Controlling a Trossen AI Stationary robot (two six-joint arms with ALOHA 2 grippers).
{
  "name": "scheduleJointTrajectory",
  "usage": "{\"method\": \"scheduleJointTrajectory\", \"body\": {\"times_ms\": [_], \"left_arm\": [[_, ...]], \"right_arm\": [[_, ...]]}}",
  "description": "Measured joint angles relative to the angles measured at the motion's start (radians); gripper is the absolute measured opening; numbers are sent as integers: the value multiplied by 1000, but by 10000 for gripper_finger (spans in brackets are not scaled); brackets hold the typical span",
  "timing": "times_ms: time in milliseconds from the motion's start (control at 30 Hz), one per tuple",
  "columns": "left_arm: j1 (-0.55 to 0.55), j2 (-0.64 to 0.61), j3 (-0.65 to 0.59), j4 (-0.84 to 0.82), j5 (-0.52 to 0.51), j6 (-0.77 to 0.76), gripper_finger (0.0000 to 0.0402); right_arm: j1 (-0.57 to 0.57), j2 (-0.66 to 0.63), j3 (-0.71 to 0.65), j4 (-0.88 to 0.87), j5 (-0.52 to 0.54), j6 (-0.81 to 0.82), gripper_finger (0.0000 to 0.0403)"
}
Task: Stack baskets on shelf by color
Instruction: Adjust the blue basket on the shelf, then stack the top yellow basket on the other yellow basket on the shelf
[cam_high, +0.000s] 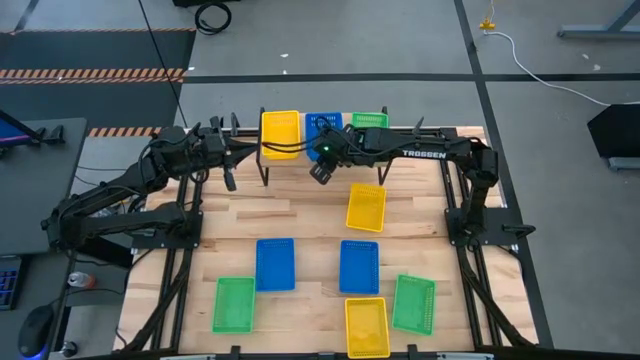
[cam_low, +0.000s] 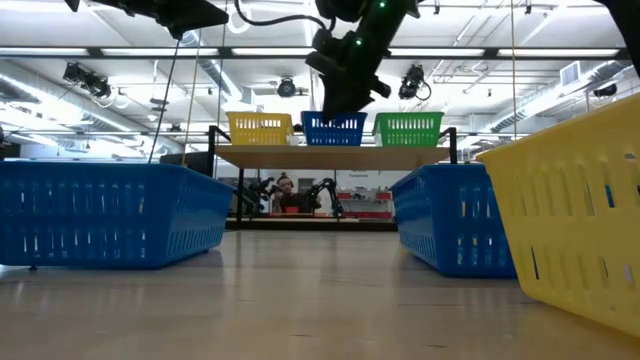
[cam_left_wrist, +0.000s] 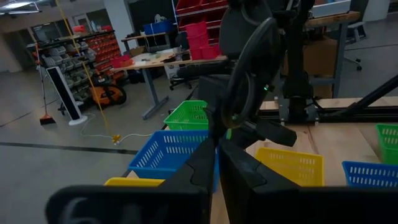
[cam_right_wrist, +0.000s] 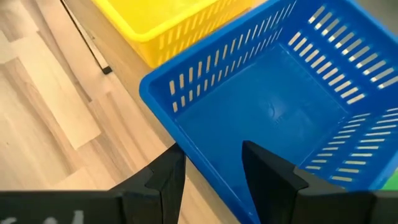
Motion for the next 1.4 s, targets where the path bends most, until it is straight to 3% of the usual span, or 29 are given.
{"method": "scheduleJointTrajectory", "body": {"times_ms": [800,1100,1400], "left_arm": [[0,0,0,-10,0,1,33],[0,0,0,-10,0,0,31],[0,0,0,-10,0,-10,38]], "right_arm": [[66,-57,0,7,20,-55,165],[196,-82,0,-189,-63,-23,165],[317,-81,-83,-355,-67,9,165]]}}
